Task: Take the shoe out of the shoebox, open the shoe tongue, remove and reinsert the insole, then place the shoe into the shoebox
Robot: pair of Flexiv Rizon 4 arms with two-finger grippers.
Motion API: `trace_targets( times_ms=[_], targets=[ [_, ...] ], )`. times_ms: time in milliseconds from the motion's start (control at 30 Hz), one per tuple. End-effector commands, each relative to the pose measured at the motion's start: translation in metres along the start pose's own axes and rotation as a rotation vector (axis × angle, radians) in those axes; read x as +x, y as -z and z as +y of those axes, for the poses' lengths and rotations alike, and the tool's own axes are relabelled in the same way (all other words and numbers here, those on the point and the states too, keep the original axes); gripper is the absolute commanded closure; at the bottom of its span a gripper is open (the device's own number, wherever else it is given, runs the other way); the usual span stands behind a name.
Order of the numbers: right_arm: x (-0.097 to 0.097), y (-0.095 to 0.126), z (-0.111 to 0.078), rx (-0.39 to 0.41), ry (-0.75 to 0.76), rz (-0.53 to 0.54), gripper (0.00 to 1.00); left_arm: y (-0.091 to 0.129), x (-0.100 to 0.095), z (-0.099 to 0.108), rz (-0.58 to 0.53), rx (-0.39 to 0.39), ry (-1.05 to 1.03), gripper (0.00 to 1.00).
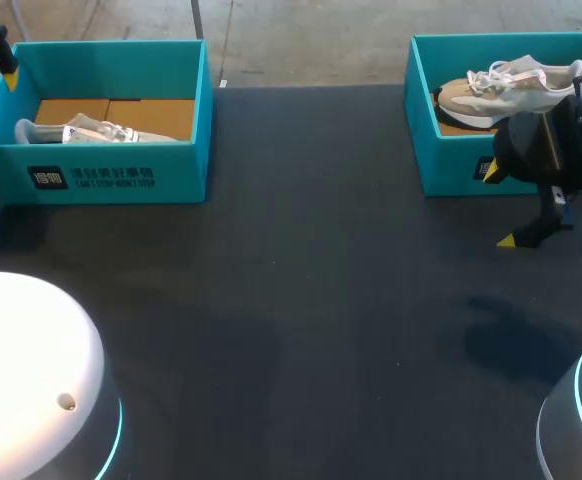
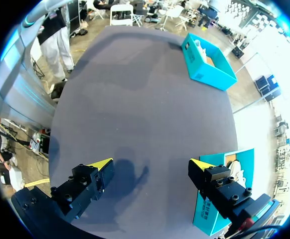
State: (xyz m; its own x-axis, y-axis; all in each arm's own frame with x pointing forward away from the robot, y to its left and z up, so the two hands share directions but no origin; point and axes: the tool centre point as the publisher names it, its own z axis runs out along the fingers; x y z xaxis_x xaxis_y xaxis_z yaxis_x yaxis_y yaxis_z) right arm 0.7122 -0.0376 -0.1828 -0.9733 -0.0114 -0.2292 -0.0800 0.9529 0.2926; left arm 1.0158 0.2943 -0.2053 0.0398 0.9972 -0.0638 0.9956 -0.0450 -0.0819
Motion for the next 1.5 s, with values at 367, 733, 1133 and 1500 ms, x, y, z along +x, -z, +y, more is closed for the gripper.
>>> trace_targets(
  times_ms=[367, 733, 1133, 1500],
  targets=[
    [-0.001, -0.002, 0.001, 0.002, -0.001, 0.002, 0.00, 0.016, 0.001, -0.004, -0.109, 0.127, -0.047, 0.00],
    [-0.001, -0.002, 0.001, 0.002, -0.001, 0.002, 0.00, 0.014, 0.005, -0.004, -0.112, 0.114, -0.015, 0.00],
    [-0.074, -0.006, -0.014, 0.130, -0.009, -0.007, 0.00, 0.022, 0.011, 0.019, -0.163, 0.064, 0.267, 0.00],
    [-0.142, -0.001, -0.043, 0.181, -0.063, -0.056, 0.00, 0.022, -0.021, 0.004, -0.162, 0.120, 0.281, 0.00]
  ],
)
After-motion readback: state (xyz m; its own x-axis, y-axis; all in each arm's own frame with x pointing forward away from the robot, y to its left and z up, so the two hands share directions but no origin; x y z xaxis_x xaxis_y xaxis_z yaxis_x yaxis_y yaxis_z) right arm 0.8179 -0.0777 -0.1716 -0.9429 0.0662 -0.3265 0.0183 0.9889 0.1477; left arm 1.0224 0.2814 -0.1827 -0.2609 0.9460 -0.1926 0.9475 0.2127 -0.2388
